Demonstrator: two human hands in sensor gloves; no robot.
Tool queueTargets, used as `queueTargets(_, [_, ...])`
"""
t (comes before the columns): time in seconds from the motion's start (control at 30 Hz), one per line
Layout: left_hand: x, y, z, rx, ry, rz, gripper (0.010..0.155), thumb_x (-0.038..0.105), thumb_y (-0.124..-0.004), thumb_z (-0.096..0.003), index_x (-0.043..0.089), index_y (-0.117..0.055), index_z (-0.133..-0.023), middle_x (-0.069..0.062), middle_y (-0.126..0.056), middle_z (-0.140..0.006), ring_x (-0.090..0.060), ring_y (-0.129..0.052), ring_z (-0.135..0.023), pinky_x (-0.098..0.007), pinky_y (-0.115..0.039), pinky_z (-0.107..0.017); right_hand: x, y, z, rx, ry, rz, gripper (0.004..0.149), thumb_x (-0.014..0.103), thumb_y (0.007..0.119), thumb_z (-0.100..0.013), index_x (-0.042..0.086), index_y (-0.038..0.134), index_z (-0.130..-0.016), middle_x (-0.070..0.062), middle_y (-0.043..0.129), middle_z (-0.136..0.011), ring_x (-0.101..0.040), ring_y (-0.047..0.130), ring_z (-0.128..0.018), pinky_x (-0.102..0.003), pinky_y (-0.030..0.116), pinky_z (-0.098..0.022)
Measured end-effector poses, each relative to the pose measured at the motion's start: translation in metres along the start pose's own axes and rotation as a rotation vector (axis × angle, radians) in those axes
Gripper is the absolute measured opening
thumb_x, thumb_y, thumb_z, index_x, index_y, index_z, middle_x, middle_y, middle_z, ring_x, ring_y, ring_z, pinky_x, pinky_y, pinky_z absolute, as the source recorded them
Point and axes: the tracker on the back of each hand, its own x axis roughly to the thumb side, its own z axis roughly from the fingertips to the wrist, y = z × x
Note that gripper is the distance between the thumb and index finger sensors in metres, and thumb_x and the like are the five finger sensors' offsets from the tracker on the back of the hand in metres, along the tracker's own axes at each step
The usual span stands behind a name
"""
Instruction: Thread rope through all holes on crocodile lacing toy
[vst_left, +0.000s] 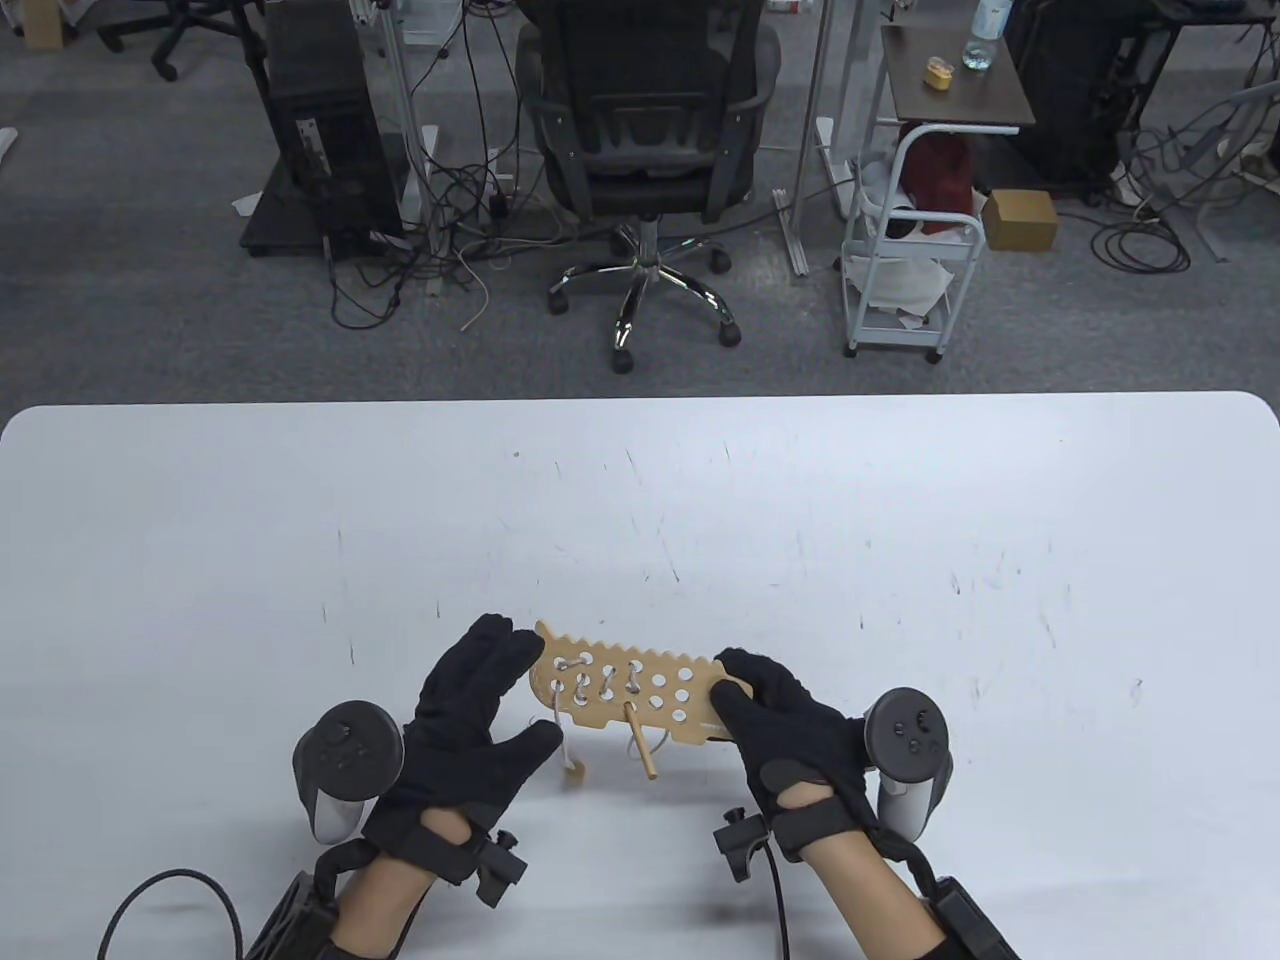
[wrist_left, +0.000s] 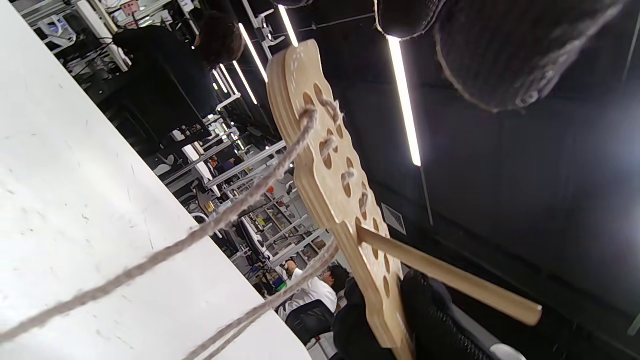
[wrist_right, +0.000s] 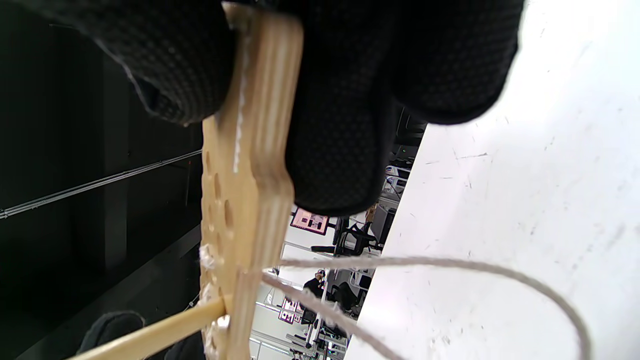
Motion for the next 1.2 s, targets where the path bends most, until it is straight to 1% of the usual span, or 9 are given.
queueTargets(0.2, [0.01,-0.007,0.001,-0.017,-0.043,-0.149,0.073,0.061,-0.092,-0.0356,0.057,-0.06,-0.101,0.0,-0.025,-0.119,-0.036,-0.02,-0.11,-0.06,-0.025,-0.079,0.002,0.006,0.004,0.019,0.005,0.016,0.048,0.037,0.086,-0.044,0.011,0.081,-0.084,-0.003,0.105,-0.065,-0.022,0.111,-0.046,-0.042,0.085,-0.04])
queueTargets(0.33, [0.017,-0.014,0.003,-0.042,-0.084,-0.275,0.07,0.06,-0.093,-0.0348,0.058,-0.064,-0.099,0.002,-0.023,-0.119,-0.036,-0.017,-0.111,-0.061,-0.022,-0.079,0.003,0.01,0.007,0.033,0.004,0.024,0.048,0.037,0.087,-0.044,0.01,0.081,-0.084,-0.003,0.106,-0.064,-0.021,0.112,-0.046,-0.042,0.086,-0.04])
queueTargets(0.63, [0.028,-0.028,0.006,-0.076,-0.135,-0.454,0.065,0.058,-0.094,-0.035,0.058,-0.07,-0.095,0.003,-0.024,-0.12,-0.035,-0.014,-0.111,-0.062,-0.018,-0.079,0.005,0.018,0.012,0.066,0.0,0.021,0.049,0.037,0.087,-0.044,0.008,0.082,-0.084,-0.004,0.106,-0.064,-0.021,0.112,-0.045,-0.041,0.086,-0.039])
queueTargets(0.8, [0.033,-0.033,0.008,-0.086,-0.16,-0.488,0.057,0.057,-0.095,-0.0348,0.056,-0.079,-0.09,0.004,-0.028,-0.12,-0.035,-0.015,-0.112,-0.062,-0.018,-0.079,0.007,0.023,0.014,0.089,-0.008,0.013,0.049,0.037,0.087,-0.044,0.008,0.082,-0.084,-0.004,0.106,-0.064,-0.021,0.112,-0.045,-0.041,0.086,-0.039])
queueTargets(0.9, [0.035,-0.033,0.009,-0.08,-0.19,-0.522,0.053,0.056,-0.095,-0.0348,0.056,-0.083,-0.086,0.004,-0.035,-0.12,-0.035,-0.023,-0.113,-0.063,-0.019,-0.078,0.006,0.024,0.014,0.096,-0.002,0.011,0.049,0.037,0.087,-0.044,0.008,0.082,-0.084,-0.004,0.107,-0.063,-0.021,0.112,-0.045,-0.041,0.087,-0.038])
queueTargets(1.0, [0.035,-0.033,0.009,-0.074,-0.197,-0.501,0.046,0.053,-0.095,-0.0353,0.054,-0.089,-0.081,0.004,-0.041,-0.119,-0.035,-0.028,-0.113,-0.062,-0.021,-0.079,0.005,0.025,0.014,0.106,-0.001,0.022,0.049,0.037,0.087,-0.045,0.009,0.082,-0.084,-0.004,0.107,-0.063,-0.021,0.112,-0.044,-0.04,0.087,-0.038])
queueTargets(1.2, [0.035,-0.034,0.009,-0.077,-0.21,-0.487,0.044,0.052,-0.094,-0.0368,0.052,-0.089,-0.081,0.002,-0.045,-0.118,-0.035,-0.032,-0.112,-0.062,-0.023,-0.079,0.005,0.025,0.013,0.107,0.004,0.019,0.049,0.037,0.086,-0.045,0.009,0.082,-0.084,-0.004,0.106,-0.064,-0.021,0.112,-0.045,-0.04,0.087,-0.038])
